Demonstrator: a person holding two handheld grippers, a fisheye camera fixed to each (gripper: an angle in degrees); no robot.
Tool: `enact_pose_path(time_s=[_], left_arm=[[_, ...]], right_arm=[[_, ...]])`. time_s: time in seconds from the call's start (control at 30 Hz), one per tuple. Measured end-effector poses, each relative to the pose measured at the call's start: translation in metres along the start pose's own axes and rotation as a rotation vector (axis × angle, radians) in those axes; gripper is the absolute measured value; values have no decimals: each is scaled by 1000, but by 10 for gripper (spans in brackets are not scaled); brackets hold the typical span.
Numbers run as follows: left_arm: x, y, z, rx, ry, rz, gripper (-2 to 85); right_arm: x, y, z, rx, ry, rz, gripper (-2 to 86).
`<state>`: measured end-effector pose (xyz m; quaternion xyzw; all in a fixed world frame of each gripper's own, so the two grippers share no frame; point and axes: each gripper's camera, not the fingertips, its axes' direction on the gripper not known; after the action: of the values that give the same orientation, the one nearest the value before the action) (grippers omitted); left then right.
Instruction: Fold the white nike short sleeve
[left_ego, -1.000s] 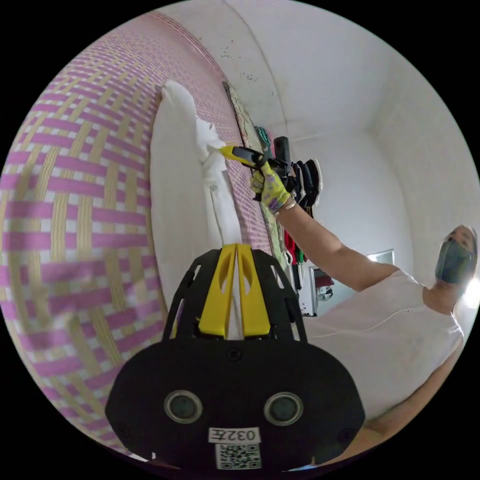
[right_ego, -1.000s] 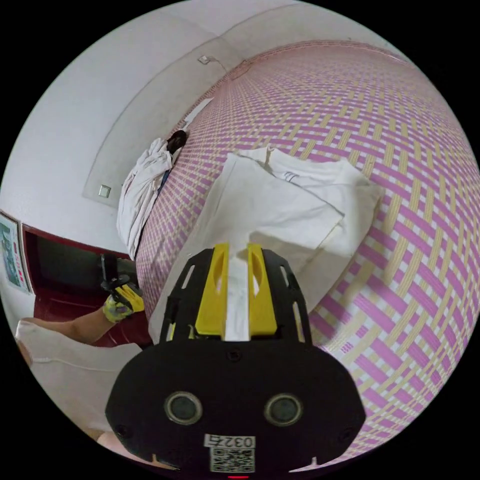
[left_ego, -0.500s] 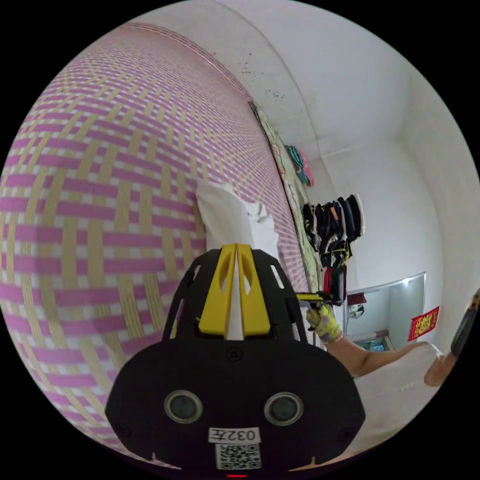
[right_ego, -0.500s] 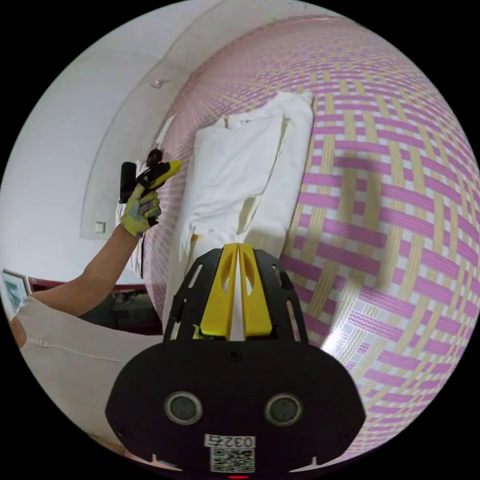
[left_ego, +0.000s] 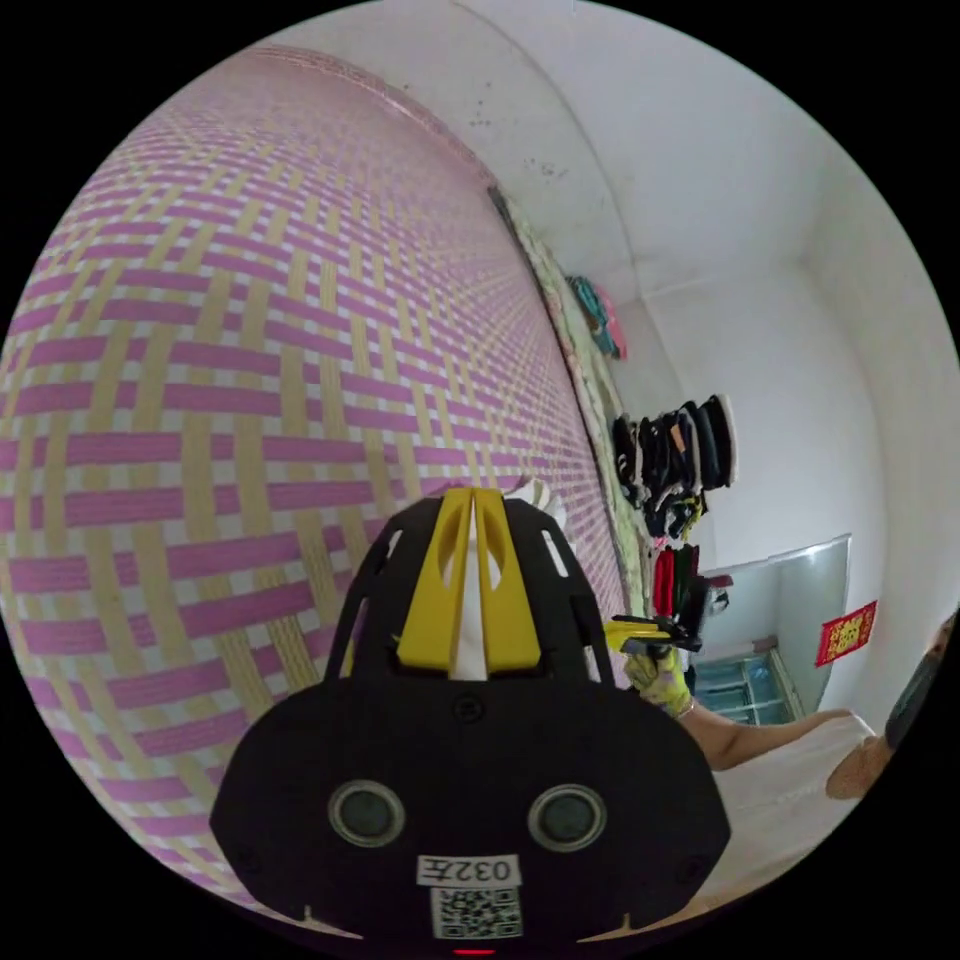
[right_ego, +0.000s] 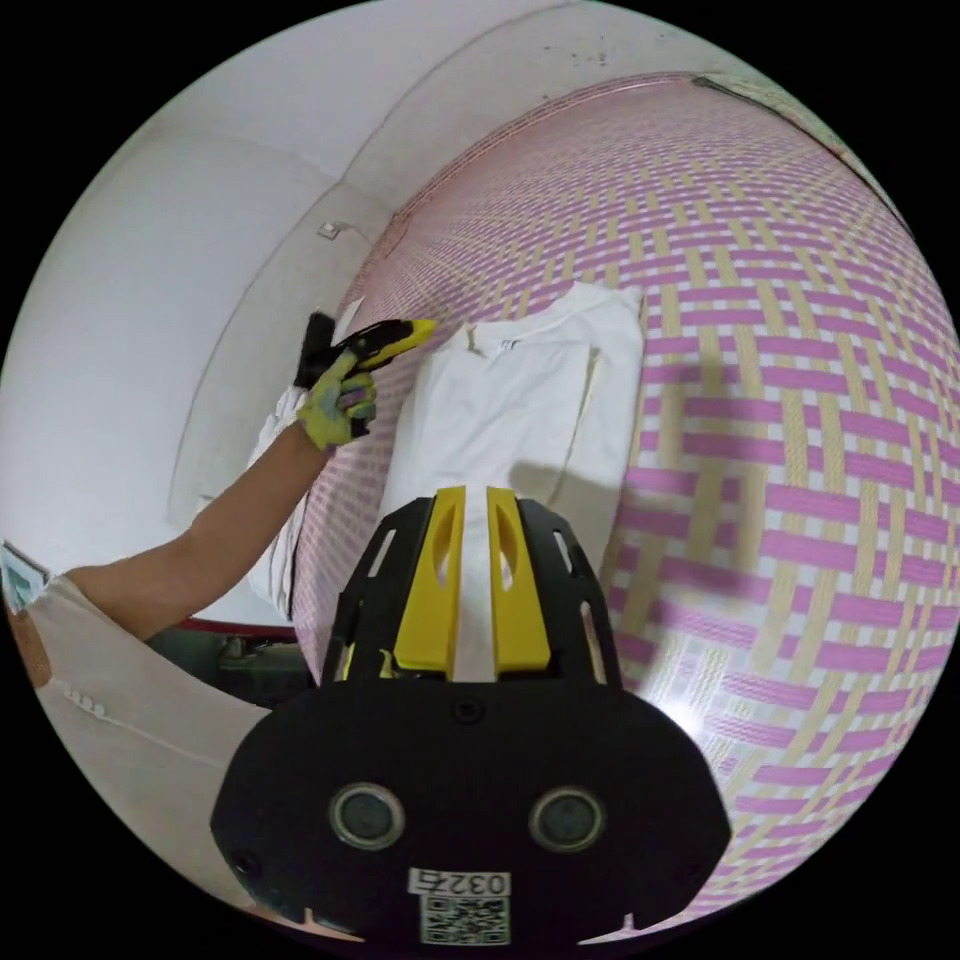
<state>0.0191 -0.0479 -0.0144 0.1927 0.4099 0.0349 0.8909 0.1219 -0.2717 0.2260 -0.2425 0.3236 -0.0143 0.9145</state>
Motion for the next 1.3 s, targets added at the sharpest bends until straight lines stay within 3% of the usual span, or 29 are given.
enact_pose_path(time_s=[0.2, 0.37, 0.5, 0.6, 0.77, 0.87, 0.97, 1.07, 1.3], left_arm=[[-18, 42, -10, -88, -33, -57, -9], [-18, 33, 0, -91, 20, -40, -9], [-8, 9, 14, -140, -95, -14, -9], [-14, -7, 29, -185, -136, -31, -9], [-3, 0, 8, -85, -175, -55, -9], [25, 26, 1, -46, -105, -1, -9], [41, 44, 30, -149, -92, 43, -9], [37, 47, 50, -208, -213, 31, -9], [53, 60, 41, -162, -206, 71, -9]], right_arm=[[34, -67, 6, -8, 100, 47, 80], [26, -87, 17, -70, 80, -30, 8], [19, -75, -8, 37, 108, -4, -5], [50, -67, 3, -8, 65, 116, 1], [44, -36, -22, 124, 26, 118, 51], [15, -7, -18, 37, -9, 0, 44], [-1, 25, 5, -70, -55, -71, 38], [-1, 42, 30, -178, 11, -80, 4], [8, 69, 3, -114, 5, -18, -9]])
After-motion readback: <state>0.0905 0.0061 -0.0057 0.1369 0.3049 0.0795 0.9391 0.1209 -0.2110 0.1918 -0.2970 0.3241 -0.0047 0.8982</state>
